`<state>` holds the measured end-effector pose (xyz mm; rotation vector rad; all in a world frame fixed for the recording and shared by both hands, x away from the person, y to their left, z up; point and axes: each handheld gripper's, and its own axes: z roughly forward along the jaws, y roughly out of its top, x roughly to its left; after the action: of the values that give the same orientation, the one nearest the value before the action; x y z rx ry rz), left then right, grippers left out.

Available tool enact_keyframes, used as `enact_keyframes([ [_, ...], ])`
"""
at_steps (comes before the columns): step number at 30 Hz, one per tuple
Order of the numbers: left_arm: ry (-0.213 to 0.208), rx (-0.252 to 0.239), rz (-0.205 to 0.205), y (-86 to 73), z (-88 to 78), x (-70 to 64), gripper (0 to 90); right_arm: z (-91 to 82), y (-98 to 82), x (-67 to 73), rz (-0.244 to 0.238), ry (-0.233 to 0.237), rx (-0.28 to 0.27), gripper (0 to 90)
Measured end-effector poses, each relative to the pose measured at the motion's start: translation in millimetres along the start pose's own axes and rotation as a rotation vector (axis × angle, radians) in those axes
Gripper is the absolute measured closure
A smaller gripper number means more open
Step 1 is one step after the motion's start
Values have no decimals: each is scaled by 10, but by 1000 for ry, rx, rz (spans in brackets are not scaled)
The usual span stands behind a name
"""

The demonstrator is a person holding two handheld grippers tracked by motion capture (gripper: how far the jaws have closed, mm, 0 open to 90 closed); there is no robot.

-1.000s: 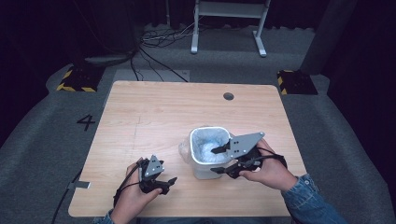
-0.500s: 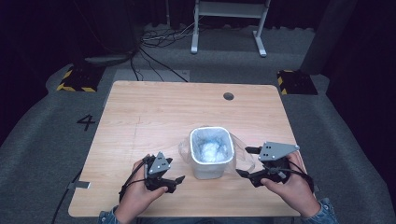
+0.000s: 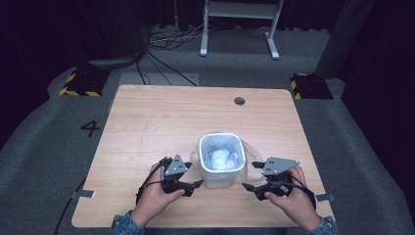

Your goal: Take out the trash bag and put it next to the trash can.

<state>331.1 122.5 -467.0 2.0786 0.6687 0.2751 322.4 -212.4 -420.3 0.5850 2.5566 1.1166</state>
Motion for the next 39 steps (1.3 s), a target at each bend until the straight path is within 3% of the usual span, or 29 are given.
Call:
enact_keyframes([
  [2, 3, -9, -6, 21, 12, 17, 314, 65, -21, -17, 7, 4, 7, 326],
  [4, -7, -16, -1, 47, -15, 27, 496, 89, -39, -24, -5, 21, 20, 574],
  [6, -14, -26, 21, 68, -56, 14, 703, 78, -43, -13, -5, 28, 19, 735],
  [8, -10, -42, 49, 93, -110, -15, 839, 33, -31, 10, -12, 30, 7, 814],
  [10, 7, -50, 78, 121, -161, -58, 896, -31, -11, 28, -21, 25, -4, 856],
  [15, 39, -40, 128, 208, -336, -180, 898, -189, 56, 74, -48, 0, -26, 870],
  [18, 62, -64, 143, 267, -457, -215, 898, -313, 133, 112, -78, -25, -57, 870],
  [25, 127, -120, 147, 459, -639, -124, 898, -536, 347, 77, -116, -74, -125, 885],
  [34, 147, -175, 133, 624, -589, -34, 898, -543, 512, -108, -87, -64, -167, 887],
  [39, 144, -216, 146, 679, -632, -59, 898, -570, 597, -112, -96, -37, -200, 888],
])
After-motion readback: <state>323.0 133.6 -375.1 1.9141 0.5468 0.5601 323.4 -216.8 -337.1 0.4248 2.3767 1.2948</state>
